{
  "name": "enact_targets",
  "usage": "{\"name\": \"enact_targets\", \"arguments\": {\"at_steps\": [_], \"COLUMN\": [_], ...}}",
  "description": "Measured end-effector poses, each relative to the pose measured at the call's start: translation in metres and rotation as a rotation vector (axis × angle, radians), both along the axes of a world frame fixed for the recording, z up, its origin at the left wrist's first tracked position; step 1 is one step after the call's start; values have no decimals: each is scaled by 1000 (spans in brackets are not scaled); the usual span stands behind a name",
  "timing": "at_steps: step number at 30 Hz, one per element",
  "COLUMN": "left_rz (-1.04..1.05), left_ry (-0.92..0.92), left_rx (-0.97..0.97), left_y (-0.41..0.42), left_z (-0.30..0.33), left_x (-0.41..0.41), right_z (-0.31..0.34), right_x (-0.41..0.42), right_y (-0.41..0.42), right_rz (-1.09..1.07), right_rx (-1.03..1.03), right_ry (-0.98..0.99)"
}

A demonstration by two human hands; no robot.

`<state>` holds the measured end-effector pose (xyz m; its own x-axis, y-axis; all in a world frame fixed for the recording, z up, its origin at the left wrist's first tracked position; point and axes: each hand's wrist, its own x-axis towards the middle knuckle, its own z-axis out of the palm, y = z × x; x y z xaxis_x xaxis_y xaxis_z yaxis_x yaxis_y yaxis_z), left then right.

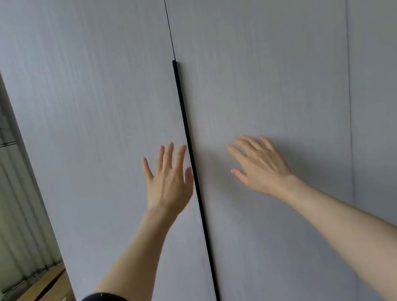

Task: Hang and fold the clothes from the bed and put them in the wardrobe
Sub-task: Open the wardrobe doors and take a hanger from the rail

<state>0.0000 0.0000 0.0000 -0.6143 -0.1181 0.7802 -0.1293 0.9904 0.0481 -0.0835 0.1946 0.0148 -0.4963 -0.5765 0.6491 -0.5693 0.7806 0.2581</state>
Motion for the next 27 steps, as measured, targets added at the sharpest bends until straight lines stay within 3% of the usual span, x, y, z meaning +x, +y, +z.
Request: {"name": "enact_targets", "arguments": {"at_steps": [5,13,23,27], "left_rz": [-53,-113,-103,-105], "left_ry": [-2,-90,269,296], "left_rx": [373,405,612,648], "left_y": [7,5,25,28], "left_z": [-28,-46,-48,-44], "left_x": [-9,-41,-73,-73], "right_z": [-43,-70,-77,-75], "right_x": [-8,-37,-51,-51], "right_y": [-8,-18,-21,-21], "right_rz": [-14,-126,-139,-122], "right_rx": [109,159,136,126], "right_ry": [-42,-95,-46,-52]}}
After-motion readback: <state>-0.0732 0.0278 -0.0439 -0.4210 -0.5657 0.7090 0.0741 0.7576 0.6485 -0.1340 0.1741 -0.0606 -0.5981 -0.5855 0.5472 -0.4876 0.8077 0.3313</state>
